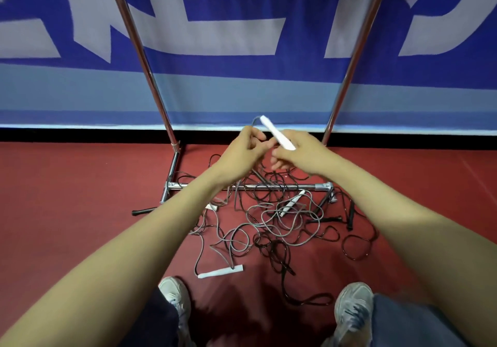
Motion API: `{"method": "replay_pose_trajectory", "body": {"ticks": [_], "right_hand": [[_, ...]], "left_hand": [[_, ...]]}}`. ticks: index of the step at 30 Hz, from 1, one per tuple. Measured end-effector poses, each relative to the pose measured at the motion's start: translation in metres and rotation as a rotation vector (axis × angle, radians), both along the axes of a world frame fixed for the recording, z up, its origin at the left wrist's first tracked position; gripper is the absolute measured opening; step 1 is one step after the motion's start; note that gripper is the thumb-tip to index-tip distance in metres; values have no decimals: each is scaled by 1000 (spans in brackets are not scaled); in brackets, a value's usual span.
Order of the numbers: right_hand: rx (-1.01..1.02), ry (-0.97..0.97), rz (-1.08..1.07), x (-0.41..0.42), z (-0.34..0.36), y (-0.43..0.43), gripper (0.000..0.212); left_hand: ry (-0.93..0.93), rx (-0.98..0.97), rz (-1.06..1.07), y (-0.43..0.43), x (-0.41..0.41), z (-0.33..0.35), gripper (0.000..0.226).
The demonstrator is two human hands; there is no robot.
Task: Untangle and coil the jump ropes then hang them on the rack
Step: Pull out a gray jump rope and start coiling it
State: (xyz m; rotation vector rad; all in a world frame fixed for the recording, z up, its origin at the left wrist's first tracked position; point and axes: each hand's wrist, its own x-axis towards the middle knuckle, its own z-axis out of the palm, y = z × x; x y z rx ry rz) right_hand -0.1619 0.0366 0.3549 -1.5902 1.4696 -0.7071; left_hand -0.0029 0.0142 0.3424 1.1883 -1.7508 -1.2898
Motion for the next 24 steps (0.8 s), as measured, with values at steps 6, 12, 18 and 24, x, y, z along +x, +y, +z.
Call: {"method": "replay_pose_trajectory", "body": {"ticks": [6, 12, 18, 24], "right_hand": [[-8, 38, 104, -11, 1, -2, 27], [65, -273, -100, -1, 1, -3, 15], [8, -421, -466, -23, 11, -11, 17], [11, 368, -82, -22, -3, -2, 47]], "left_hand": [[132, 165, -75, 1, 12, -6, 30], [103, 207, -105, -4, 24, -7, 23], [-821, 232, -268, -6, 72, -60, 9], [-406, 0, 93, -12, 58, -38, 15]]}}
